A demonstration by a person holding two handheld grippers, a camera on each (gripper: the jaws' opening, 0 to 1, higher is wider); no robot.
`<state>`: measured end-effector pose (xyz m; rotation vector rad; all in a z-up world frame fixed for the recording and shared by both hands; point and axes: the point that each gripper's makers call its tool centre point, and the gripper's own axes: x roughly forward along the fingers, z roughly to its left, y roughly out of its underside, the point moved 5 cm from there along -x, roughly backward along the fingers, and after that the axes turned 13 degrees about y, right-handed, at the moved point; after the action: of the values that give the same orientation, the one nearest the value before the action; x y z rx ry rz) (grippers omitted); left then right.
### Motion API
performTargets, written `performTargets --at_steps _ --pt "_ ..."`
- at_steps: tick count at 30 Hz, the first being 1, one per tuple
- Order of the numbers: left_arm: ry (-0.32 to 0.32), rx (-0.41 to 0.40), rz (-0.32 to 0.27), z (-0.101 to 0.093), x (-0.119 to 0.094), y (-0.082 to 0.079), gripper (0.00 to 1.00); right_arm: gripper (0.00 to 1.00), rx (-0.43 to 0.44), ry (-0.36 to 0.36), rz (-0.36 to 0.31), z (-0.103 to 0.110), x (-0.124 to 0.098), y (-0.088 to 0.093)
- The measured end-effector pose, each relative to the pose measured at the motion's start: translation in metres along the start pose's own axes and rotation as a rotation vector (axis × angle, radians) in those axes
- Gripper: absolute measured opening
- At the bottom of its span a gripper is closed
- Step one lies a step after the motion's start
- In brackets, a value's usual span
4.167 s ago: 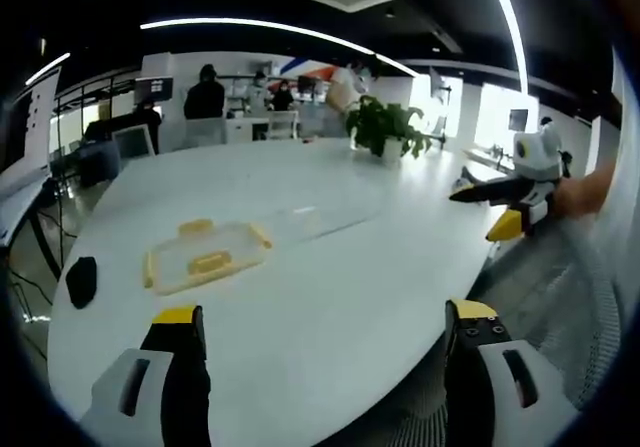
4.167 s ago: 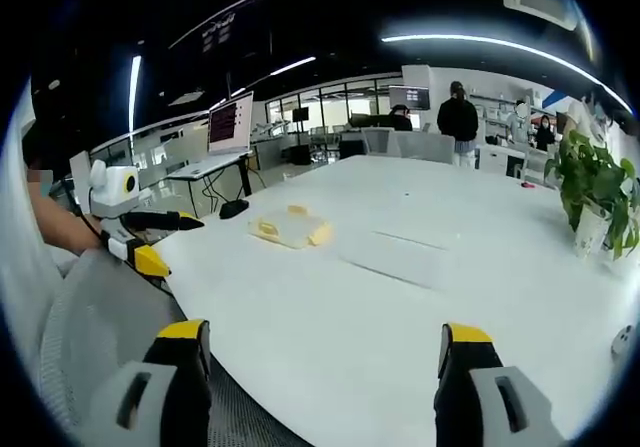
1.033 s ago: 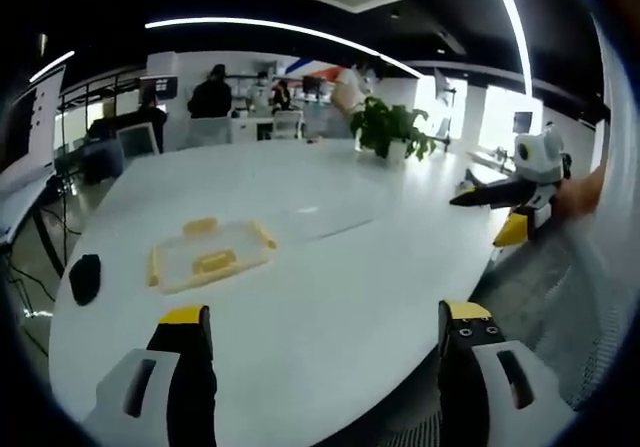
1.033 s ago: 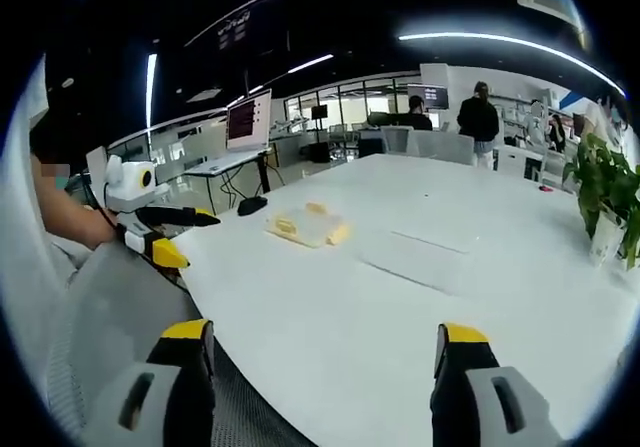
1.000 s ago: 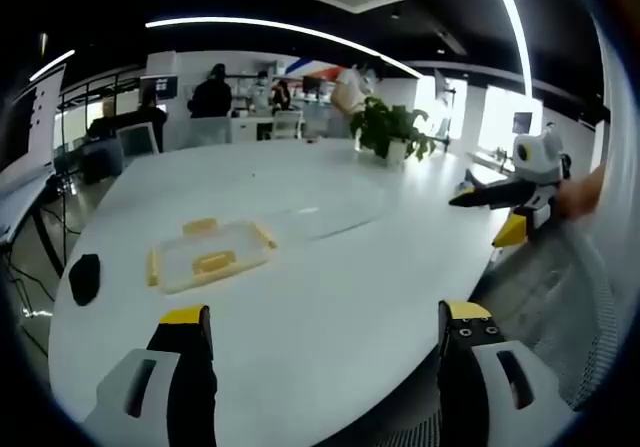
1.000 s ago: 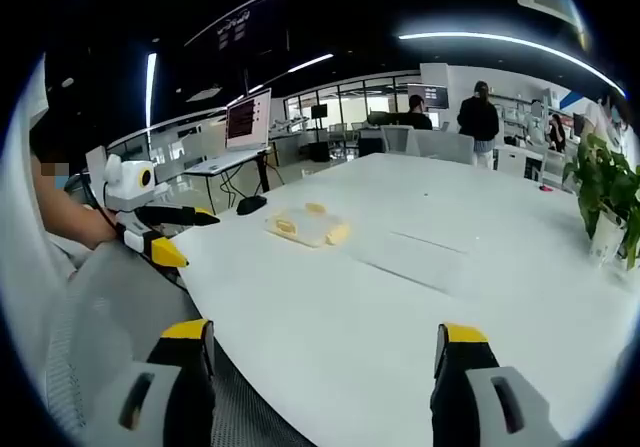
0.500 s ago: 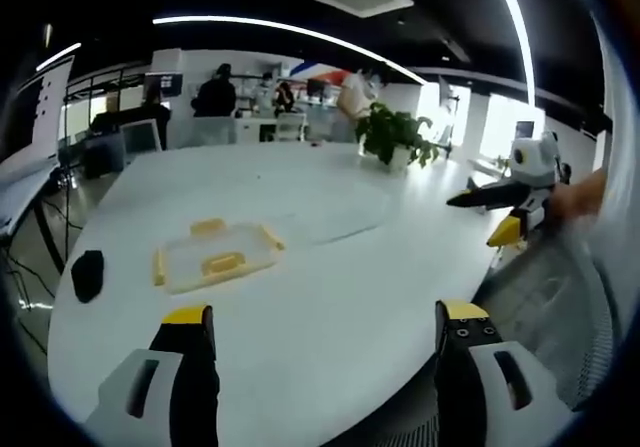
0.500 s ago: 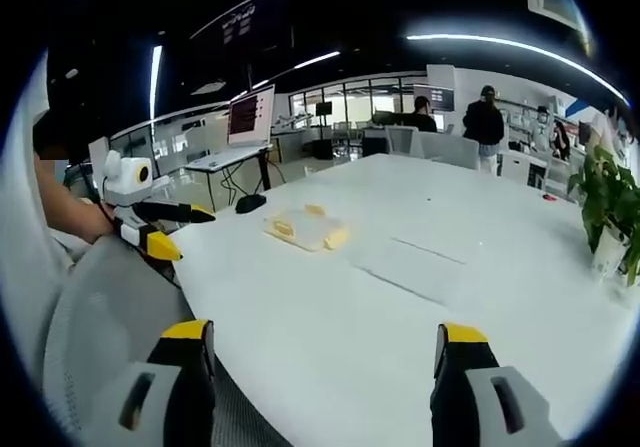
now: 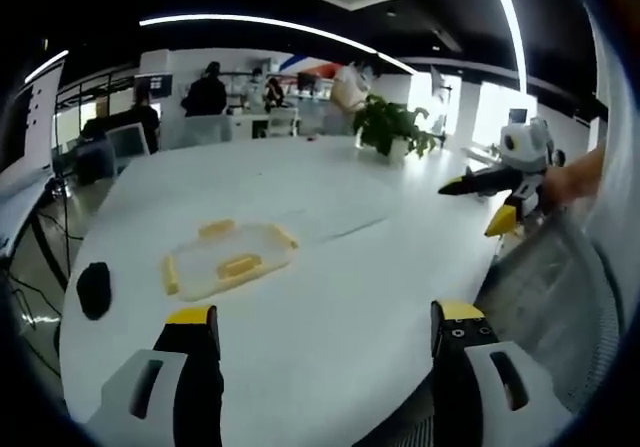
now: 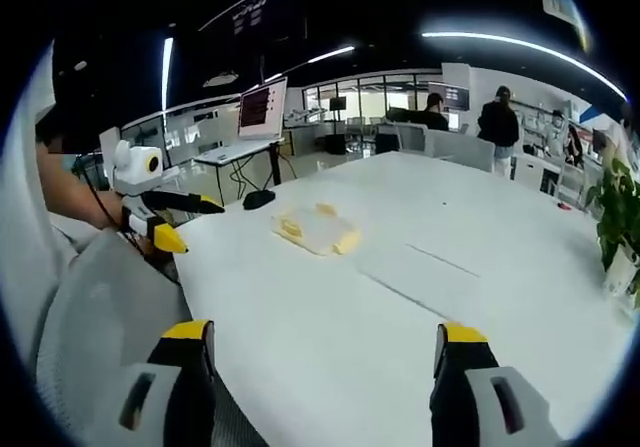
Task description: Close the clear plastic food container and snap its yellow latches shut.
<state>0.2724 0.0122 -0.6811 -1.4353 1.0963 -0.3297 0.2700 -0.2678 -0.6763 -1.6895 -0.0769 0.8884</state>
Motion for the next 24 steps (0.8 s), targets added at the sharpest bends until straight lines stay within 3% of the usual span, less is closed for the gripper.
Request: performTargets --at_steps 8,11,24 --pt "0.017 -0.026 -0.002 0.014 -0.003 -0.001 0.85 0.88 -0.017 -0.023 -0.005 -0.002 0.011 -0.013" --pt "0.015 -0.018 0.007 0.018 -0.003 -0.003 0.85 0.88 0.024 -0.035 -0.016 -0.005 0.015 -0.016" --pt "0.027 0.021 0.036 0.04 0.003 -0.012 0.84 0.86 0.0 -0.037 -0.015 -0.019 0.034 -0.029"
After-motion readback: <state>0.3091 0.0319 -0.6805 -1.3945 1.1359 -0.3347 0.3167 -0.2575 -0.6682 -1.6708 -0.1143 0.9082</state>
